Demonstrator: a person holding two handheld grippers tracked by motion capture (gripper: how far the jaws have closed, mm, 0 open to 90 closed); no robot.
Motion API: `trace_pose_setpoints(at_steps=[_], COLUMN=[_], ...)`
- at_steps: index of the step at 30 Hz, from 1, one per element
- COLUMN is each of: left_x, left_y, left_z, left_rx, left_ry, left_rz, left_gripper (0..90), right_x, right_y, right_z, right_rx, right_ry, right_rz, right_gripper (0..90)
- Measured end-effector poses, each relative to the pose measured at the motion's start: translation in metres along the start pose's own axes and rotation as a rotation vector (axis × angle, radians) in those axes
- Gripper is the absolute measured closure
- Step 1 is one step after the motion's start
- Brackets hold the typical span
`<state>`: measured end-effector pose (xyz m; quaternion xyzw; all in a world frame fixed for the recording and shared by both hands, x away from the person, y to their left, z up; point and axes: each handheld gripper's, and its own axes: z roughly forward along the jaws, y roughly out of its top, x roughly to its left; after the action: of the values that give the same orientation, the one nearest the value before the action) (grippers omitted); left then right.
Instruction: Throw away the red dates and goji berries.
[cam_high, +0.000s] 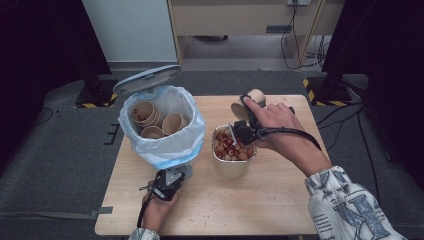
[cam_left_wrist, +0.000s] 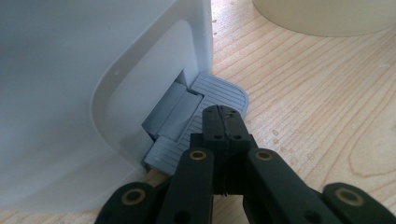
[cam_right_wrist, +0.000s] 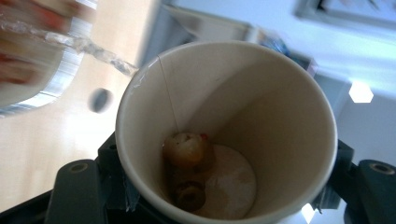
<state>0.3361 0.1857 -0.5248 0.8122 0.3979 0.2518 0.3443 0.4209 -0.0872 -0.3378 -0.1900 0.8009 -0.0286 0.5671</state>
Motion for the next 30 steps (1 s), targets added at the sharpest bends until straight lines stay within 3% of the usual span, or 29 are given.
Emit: trace_pose_setpoints(at_steps=[2,4,5,6,7,9,12,21,26,27,28,29,30], left_x=[0.0,0.0,0.0,0.0,0.0,0.0,0.0,0.0,0.0,0.0,0.0,0.0,0.0], left_y=[0.0,0.0,0.0,0.0,0.0,0.0,0.0,0.0,0.0,0.0,0.0,0.0,0.0], left_z=[0.0,0.0,0.0,0.0,0.0,0.0,0.0,0.0,0.0,0.0,0.0,0.0,0.0], left_rx=[0.0,-0.001,-0.001,0.0,0.0,-0.001,-0.001,0.0,-0.002,-0.003,-0.003,-0.001,0.004], left_ry=[0.0,0.0,0.0,0.0,0.0,-0.001,0.0,0.0,0.0,0.001,0.001,0.0,0.001], left_rz=[-0.001,-0.001,-0.001,-0.001,-0.001,-0.003,-0.001,-0.002,-0.003,-0.003,-0.004,-0.004,0.003], left_gripper=[89.9,89.9,89.9,89.9,89.9,89.9,89.9,89.9,89.9,89.9,89.9,89.9,89.9], right_x=[0.005,0.0,0.0,0.004,0.006,0.006,-0.002,-0.013,-0.028,-0.031,-0.03,-0.021,-0.006], right_y=[0.004,0.001,0.001,0.005,0.007,0.009,0.005,-0.002,-0.011,-0.013,-0.01,-0.001,0.01], right_z=[0.001,0.001,0.001,0.001,0.001,-0.002,-0.005,-0.012,-0.019,-0.018,-0.016,-0.01,-0.003], right_rx=[-0.019,0.0,0.0,-0.013,-0.012,-0.016,-0.018,-0.018,0.012,0.018,0.058,0.064,0.03], right_ry=[0.021,-0.003,-0.003,0.006,0.014,0.011,-0.012,-0.04,-0.081,-0.104,-0.144,-0.122,-0.039], right_rz=[-0.006,0.046,0.046,-0.015,-0.041,-0.044,-0.002,-0.011,0.01,0.034,0.024,-0.017,-0.075], right_gripper=[28.2,28.2,28.2,28.2,28.2,28.2,28.2,28.2,28.4,28.5,29.4,29.6,29.6])
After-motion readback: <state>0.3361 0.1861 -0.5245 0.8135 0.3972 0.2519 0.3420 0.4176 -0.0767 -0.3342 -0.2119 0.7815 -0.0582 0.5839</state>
